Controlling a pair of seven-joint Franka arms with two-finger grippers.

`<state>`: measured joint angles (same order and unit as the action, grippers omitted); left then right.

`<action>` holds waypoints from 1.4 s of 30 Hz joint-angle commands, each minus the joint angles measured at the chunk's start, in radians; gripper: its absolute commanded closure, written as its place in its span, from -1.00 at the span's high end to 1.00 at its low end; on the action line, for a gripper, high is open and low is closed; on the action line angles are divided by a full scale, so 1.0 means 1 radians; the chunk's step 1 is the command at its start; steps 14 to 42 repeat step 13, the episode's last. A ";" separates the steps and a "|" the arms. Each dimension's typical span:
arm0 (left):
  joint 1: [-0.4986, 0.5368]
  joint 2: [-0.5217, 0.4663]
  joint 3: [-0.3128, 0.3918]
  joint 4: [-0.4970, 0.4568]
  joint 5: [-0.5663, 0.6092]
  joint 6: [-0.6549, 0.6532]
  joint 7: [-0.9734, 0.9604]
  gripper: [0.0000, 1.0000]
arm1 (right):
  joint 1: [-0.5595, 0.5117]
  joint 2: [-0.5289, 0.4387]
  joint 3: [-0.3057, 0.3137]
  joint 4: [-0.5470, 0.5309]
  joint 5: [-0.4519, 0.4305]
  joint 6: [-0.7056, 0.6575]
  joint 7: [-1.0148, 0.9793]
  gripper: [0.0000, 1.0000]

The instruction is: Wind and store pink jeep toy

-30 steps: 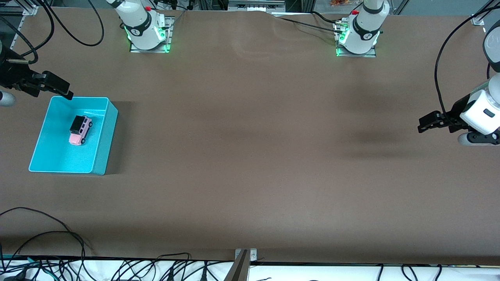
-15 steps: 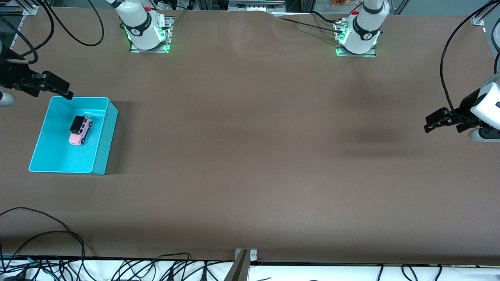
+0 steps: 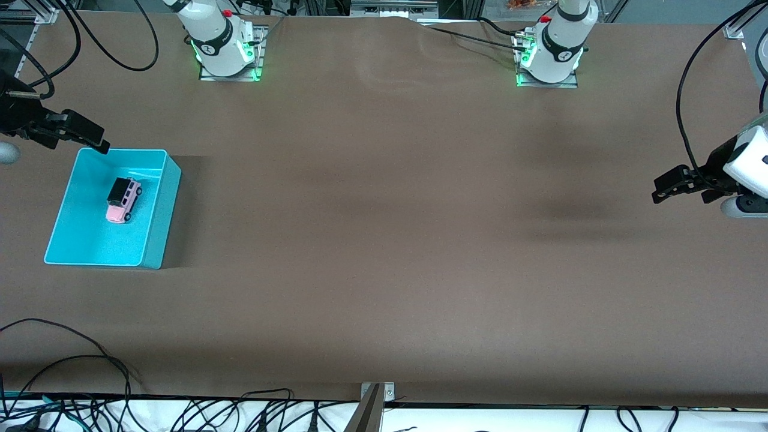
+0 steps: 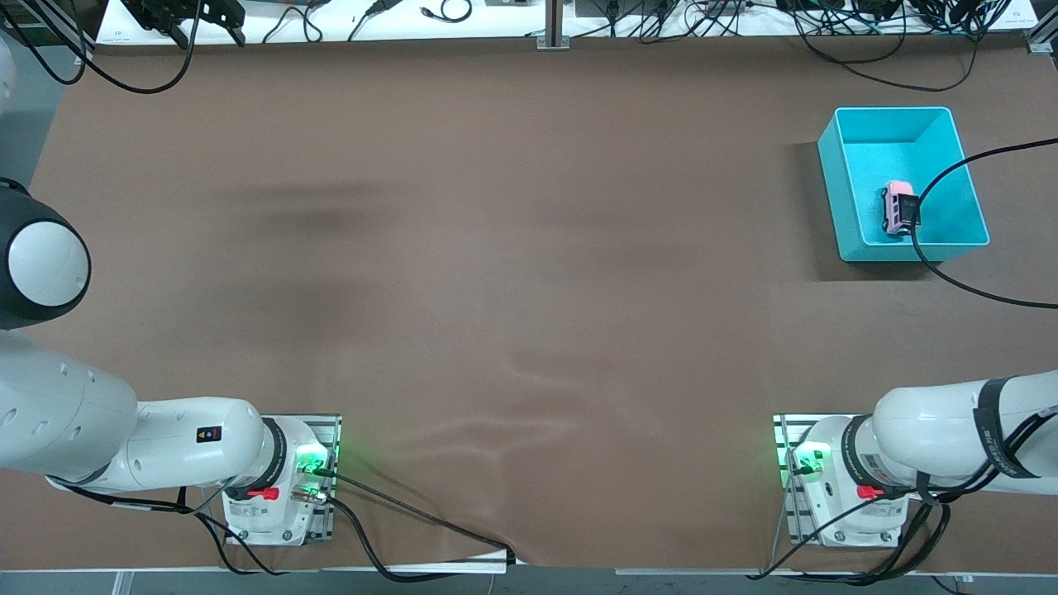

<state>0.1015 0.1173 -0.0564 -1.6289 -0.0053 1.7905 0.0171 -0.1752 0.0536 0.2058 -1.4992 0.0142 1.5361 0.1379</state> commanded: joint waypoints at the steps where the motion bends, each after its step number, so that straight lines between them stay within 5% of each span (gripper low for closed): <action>1: 0.007 -0.013 -0.005 0.003 0.001 -0.006 0.020 1.00 | -0.004 0.002 0.007 0.020 -0.014 -0.008 0.003 1.00; 42: 0.006 -0.011 -0.008 0.017 0.010 -0.006 0.012 1.00 | -0.003 0.002 0.007 0.020 -0.016 -0.002 0.000 1.00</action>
